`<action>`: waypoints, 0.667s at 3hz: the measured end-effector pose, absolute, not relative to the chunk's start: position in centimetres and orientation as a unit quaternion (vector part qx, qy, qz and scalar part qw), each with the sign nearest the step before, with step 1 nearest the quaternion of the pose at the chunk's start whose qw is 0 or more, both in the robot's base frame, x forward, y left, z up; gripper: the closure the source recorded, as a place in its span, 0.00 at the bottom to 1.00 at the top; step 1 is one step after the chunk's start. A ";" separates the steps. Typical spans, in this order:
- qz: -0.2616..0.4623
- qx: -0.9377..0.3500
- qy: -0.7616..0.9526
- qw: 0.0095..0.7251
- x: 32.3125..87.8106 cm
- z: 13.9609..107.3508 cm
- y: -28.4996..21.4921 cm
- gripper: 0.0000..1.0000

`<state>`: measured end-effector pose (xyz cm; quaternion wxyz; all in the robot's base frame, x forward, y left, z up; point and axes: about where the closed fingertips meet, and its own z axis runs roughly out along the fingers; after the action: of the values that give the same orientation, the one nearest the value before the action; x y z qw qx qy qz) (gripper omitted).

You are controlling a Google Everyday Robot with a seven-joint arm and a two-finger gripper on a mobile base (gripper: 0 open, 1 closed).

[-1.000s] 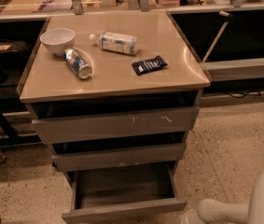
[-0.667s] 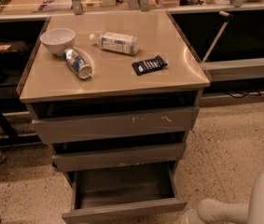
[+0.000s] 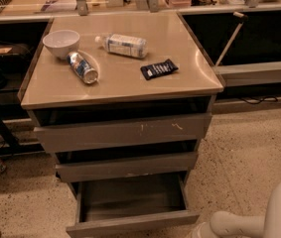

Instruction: Close bottom drawer

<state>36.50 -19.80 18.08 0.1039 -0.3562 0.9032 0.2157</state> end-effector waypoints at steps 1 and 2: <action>0.213 -0.356 0.903 0.114 37.8 17.4 -19.4 1.00; 0.207 -0.359 0.902 0.123 39.5 17.0 -18.8 1.00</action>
Offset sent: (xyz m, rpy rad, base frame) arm 0.0537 0.0147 -0.0131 -0.0123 -0.0713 -0.0032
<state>39.52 -18.78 17.03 0.1225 -0.3592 0.9018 0.2068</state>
